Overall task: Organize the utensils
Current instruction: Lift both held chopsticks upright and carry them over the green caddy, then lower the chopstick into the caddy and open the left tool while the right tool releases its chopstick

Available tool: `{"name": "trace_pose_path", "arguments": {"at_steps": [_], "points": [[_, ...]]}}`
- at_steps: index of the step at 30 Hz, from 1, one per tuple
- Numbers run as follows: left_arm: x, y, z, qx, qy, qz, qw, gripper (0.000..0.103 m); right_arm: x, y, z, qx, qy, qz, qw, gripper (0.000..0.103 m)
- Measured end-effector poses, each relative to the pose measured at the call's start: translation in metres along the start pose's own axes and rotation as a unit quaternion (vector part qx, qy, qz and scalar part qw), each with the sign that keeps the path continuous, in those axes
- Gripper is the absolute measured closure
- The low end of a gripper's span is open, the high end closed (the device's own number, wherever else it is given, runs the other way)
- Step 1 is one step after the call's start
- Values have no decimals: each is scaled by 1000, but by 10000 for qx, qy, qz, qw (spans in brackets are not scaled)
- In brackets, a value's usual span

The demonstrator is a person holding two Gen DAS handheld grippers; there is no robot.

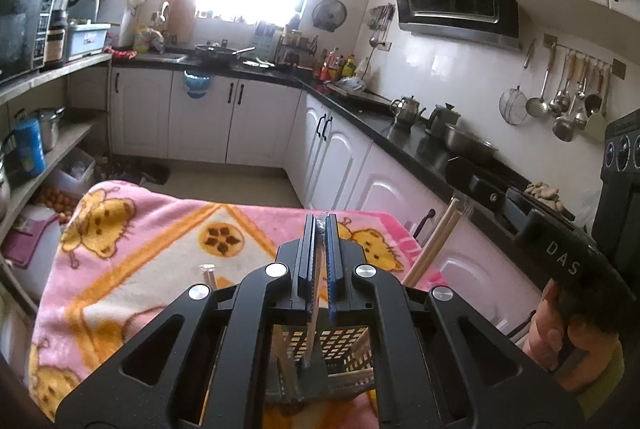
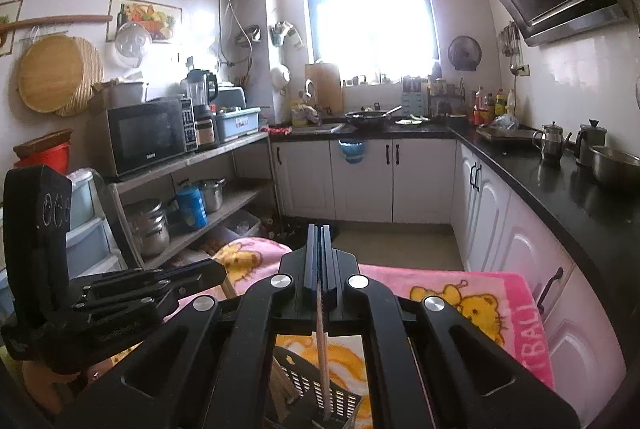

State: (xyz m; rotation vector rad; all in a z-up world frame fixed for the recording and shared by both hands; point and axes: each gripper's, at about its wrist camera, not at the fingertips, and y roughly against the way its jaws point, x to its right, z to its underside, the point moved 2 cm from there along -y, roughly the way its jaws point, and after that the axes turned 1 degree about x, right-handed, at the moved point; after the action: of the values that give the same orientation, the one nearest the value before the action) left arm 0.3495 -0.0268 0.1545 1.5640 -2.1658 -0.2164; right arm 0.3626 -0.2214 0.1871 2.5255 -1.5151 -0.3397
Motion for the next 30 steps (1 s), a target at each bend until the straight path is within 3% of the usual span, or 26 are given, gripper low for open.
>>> {"name": "trace_pose_path", "arguments": {"at_steps": [14,30], "points": [[-12,-25,26,-276,181,38,9994,102,12,-34,38,-479,-216,-41,9986,102],[-16,-41,47,-494,303,100,9983,102,32,-38,65,-735,-530,-10,9959,102]]}}
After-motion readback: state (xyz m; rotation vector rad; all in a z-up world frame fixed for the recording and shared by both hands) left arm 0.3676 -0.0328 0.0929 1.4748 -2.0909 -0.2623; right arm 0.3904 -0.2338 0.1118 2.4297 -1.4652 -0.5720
